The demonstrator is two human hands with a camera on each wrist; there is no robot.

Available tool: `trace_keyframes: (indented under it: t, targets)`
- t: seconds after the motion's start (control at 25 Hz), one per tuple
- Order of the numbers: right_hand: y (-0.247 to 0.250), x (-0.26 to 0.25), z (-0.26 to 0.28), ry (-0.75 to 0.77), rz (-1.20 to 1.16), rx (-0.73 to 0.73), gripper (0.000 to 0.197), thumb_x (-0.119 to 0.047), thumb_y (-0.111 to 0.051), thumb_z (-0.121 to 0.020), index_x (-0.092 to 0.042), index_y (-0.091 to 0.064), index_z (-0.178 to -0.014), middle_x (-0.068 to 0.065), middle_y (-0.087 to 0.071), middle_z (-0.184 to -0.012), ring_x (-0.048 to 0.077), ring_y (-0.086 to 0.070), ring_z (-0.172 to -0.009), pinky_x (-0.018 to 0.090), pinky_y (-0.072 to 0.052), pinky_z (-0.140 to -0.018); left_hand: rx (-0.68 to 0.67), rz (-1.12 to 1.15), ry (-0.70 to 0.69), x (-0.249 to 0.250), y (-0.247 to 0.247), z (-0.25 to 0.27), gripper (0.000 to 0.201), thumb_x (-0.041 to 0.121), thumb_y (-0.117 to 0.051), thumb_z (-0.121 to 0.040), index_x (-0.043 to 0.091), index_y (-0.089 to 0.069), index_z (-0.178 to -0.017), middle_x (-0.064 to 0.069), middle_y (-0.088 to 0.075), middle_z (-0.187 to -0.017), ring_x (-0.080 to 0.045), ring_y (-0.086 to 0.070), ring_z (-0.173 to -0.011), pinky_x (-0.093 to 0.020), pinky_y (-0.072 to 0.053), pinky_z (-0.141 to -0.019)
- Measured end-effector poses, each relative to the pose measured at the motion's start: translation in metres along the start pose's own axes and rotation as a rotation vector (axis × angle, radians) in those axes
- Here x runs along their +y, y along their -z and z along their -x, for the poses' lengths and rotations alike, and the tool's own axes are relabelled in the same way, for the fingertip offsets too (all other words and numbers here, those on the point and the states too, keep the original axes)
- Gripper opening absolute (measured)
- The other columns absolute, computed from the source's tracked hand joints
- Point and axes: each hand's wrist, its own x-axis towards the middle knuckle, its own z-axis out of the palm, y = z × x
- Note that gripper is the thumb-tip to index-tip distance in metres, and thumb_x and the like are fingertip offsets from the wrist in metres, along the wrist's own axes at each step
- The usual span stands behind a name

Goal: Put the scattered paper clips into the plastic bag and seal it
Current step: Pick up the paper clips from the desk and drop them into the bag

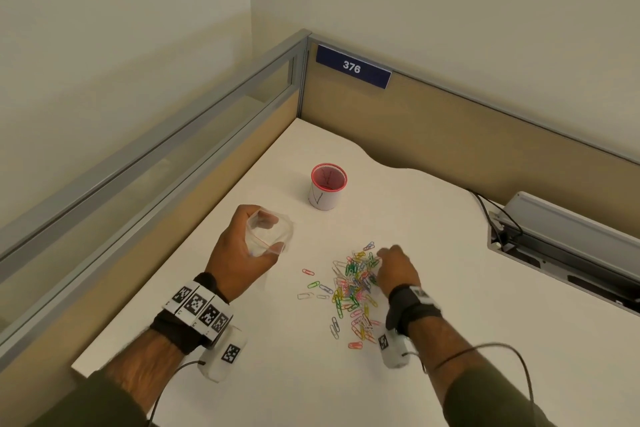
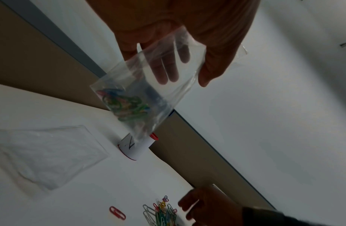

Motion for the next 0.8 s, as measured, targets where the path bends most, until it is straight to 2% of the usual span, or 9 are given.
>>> trace_keyframes:
  t: [0.12,0.2,0.32,0.4,0.48,0.56,0.6,0.68,0.8]
  targets:
    - [0.006,0.003,-0.021,0.067,0.023,-0.127,0.060,-0.003,-0.048,-0.086,-0.018,-0.036,-0.143,0.010,-0.028,-0.150,0.031,-0.028,-0.140,0.041,-0.034,-0.113,-0.026,0.001,-0.003,0.004,-0.004,-0.003,0.052,0.020,-0.080,-0.075,0.022,-0.048,-0.116,0.008,-0.063,-0.114,-0.009,-0.060,-0.113,-0.036,-0.050,-0.099]
    - [0.003,0.000,-0.023,0.140,0.059,-0.174,0.064,-0.002,-0.049,-0.087,-0.019,-0.031,-0.146,0.008,-0.021,-0.155,0.029,-0.022,-0.142,0.041,-0.031,-0.115,-0.021,-0.014,-0.011,0.006,-0.002,-0.006,0.051,0.016,-0.081,-0.077,0.023,-0.048,-0.116,0.010,-0.062,-0.114,-0.008,-0.059,-0.113,-0.035,-0.050,-0.099]
    - [-0.013,0.001,-0.010,0.245,0.143,-0.119,0.051,-0.004,-0.051,-0.087,-0.016,-0.045,-0.136,0.008,-0.036,-0.142,0.027,-0.036,-0.131,0.039,-0.041,-0.106,-0.015,-0.023,-0.013,0.005,-0.003,-0.011,0.052,0.012,-0.081,-0.077,0.021,-0.048,-0.116,0.009,-0.062,-0.113,-0.007,-0.059,-0.112,-0.027,-0.048,-0.097]
    - [-0.018,0.002,0.004,0.250,0.096,-0.079,0.037,-0.007,-0.046,-0.091,-0.018,-0.054,-0.126,0.006,-0.048,-0.129,0.024,-0.044,-0.122,0.036,-0.044,-0.101,-0.016,-0.023,-0.011,0.003,-0.005,-0.013,0.052,0.012,-0.081,-0.076,0.021,-0.048,-0.116,0.008,-0.062,-0.113,-0.008,-0.059,-0.112,-0.021,-0.046,-0.093]
    - [-0.018,0.001,0.016,0.228,0.012,-0.033,0.030,-0.021,-0.049,-0.092,-0.019,-0.056,-0.122,0.003,-0.051,-0.122,0.023,-0.048,-0.118,0.037,-0.047,-0.096,-0.022,-0.022,-0.016,0.000,-0.008,-0.014,0.053,0.012,-0.081,-0.076,0.021,-0.048,-0.116,0.006,-0.063,-0.113,-0.010,-0.060,-0.112,-0.018,-0.045,-0.092]
    - [-0.016,-0.003,0.022,0.218,-0.002,-0.078,0.053,-0.042,-0.062,-0.083,-0.023,-0.049,-0.130,0.000,-0.047,-0.126,0.022,-0.044,-0.120,0.039,-0.047,-0.095,-0.041,-0.013,-0.012,-0.003,-0.011,-0.016,0.054,0.012,-0.081,-0.076,0.020,-0.047,-0.117,0.005,-0.063,-0.114,-0.012,-0.060,-0.113,-0.020,-0.044,-0.093]
    - [-0.018,-0.006,0.023,0.226,0.043,-0.127,0.065,-0.047,-0.066,-0.077,-0.025,-0.044,-0.134,0.000,-0.045,-0.128,0.023,-0.042,-0.121,0.041,-0.048,-0.094,-0.054,-0.010,-0.009,-0.005,-0.013,-0.017,0.054,0.012,-0.081,-0.076,0.020,-0.047,-0.117,0.005,-0.063,-0.114,-0.013,-0.060,-0.113,-0.021,-0.045,-0.094]
    - [-0.025,-0.013,0.025,0.236,0.136,-0.163,0.065,-0.042,-0.067,-0.079,-0.026,-0.040,-0.135,0.002,-0.044,-0.129,0.025,-0.042,-0.121,0.042,-0.050,-0.092,-0.072,-0.004,-0.004,-0.006,-0.014,-0.017,0.054,0.012,-0.081,-0.076,0.021,-0.047,-0.117,0.005,-0.062,-0.114,-0.013,-0.059,-0.113,-0.025,-0.045,-0.096]
    - [-0.030,-0.019,0.022,0.228,0.183,-0.074,0.035,-0.023,-0.050,-0.092,-0.019,-0.049,-0.126,0.007,-0.049,-0.120,0.027,-0.047,-0.115,0.040,-0.050,-0.088,-0.071,0.003,-0.013,-0.005,-0.015,-0.018,0.054,0.011,-0.081,-0.076,0.021,-0.047,-0.117,0.006,-0.062,-0.114,-0.011,-0.059,-0.113,-0.028,-0.046,-0.098]
